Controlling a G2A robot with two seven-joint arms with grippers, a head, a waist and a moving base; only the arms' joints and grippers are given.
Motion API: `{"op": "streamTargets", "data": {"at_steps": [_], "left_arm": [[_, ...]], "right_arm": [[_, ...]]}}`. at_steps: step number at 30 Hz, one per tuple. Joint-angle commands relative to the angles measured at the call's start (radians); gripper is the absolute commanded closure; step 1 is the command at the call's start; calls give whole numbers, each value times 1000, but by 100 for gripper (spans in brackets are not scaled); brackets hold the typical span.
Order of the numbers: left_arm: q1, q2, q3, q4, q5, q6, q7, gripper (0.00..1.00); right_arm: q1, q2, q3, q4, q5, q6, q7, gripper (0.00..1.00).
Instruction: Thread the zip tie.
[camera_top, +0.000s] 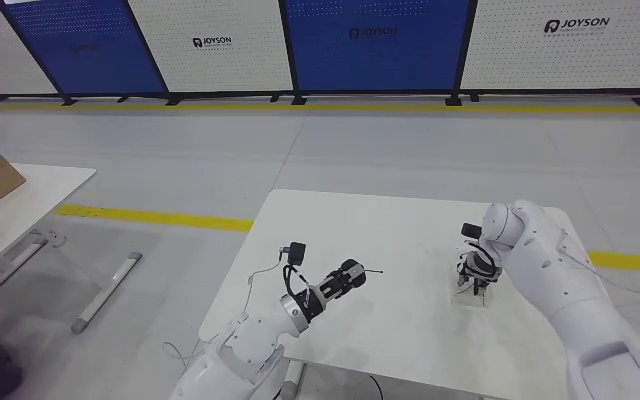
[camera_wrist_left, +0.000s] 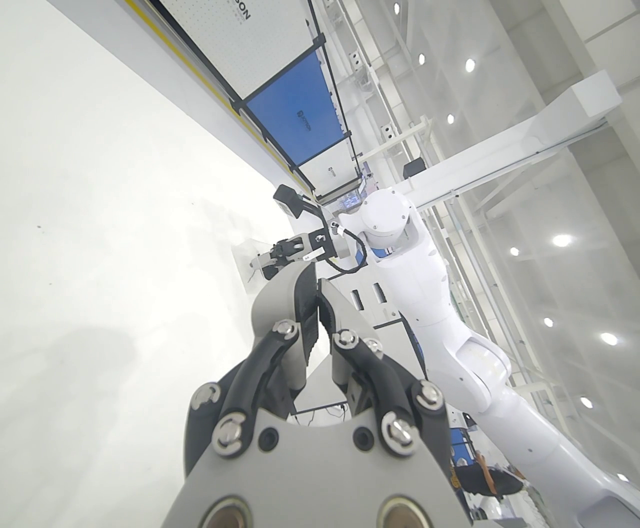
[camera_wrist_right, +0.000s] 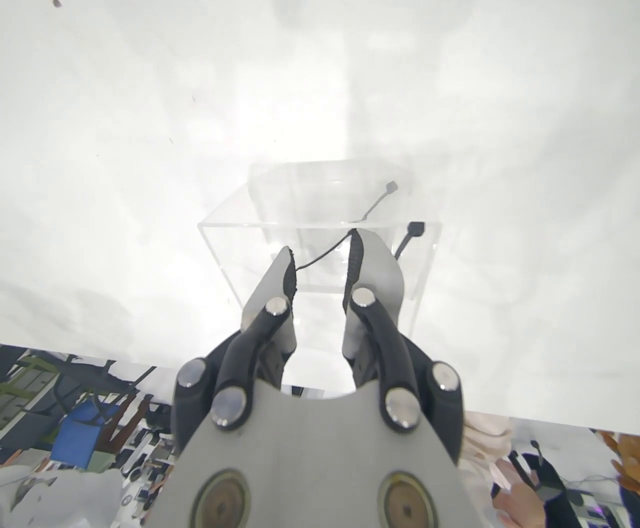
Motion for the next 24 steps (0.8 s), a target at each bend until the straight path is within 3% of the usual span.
{"op": "streamTargets", "data": {"at_steps": [1,24], "left_arm": [[0,0,0,0,0,0,0,100],[0,0,0,0,0,0,0,100]], "right_arm": [[-1,-3,7,4,-7,0,0,73],[38,-74,63,156,-67,0,0,78]]}}
